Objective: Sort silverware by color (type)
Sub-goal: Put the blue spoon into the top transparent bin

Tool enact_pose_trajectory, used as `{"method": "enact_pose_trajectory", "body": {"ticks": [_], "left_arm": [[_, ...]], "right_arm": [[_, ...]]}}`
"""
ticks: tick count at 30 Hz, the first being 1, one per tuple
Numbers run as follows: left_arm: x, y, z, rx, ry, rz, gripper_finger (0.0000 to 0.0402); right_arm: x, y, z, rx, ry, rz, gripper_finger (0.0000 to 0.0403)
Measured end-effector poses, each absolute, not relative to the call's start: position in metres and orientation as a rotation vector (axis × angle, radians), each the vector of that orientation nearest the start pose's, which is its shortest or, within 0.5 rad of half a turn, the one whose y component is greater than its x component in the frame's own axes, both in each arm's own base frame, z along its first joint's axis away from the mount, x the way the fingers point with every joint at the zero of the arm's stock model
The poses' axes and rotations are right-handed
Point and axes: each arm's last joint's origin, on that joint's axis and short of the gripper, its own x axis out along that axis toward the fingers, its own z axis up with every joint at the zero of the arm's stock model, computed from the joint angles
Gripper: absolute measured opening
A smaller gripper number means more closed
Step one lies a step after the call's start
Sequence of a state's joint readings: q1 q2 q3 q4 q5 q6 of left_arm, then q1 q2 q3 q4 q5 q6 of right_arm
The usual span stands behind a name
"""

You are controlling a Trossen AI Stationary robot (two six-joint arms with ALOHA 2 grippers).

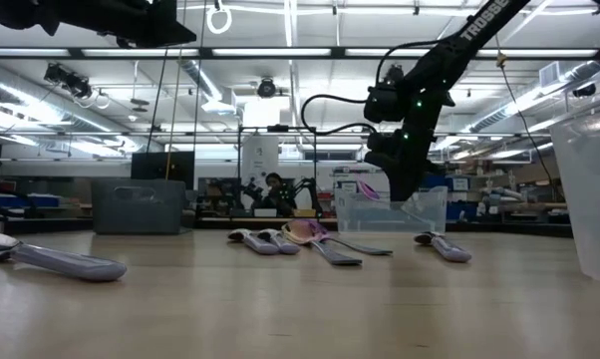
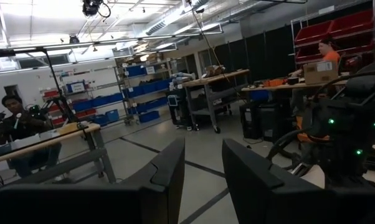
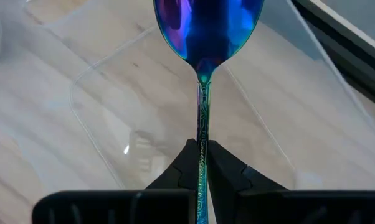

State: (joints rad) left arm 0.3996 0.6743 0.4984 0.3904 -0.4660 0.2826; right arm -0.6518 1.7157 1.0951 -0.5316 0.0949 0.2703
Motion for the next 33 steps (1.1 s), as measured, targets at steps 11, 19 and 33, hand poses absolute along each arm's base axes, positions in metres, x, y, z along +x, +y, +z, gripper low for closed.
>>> {"method": "enact_pose_trajectory", "body": {"ticks": [11,19,33], "left_arm": [[0.14,0.073,0.304,0.257,-0.097,0.887,0.0117],[0.139,0.073,0.304,0.257,-0.098,0.888,0.0117],[0.139,0.073,0.304,0.275,-0.089,0.89,0.0117]], "right_arm": [[0.259,-0.201,0.174,0.568,1.041,-0.794,0.0049],[0.265,-0.206,0.188,0.569,1.024,-0.775,0.0108],[0.323,-0.153,0.246,0.437,0.949,-0.672,0.0122]]}}
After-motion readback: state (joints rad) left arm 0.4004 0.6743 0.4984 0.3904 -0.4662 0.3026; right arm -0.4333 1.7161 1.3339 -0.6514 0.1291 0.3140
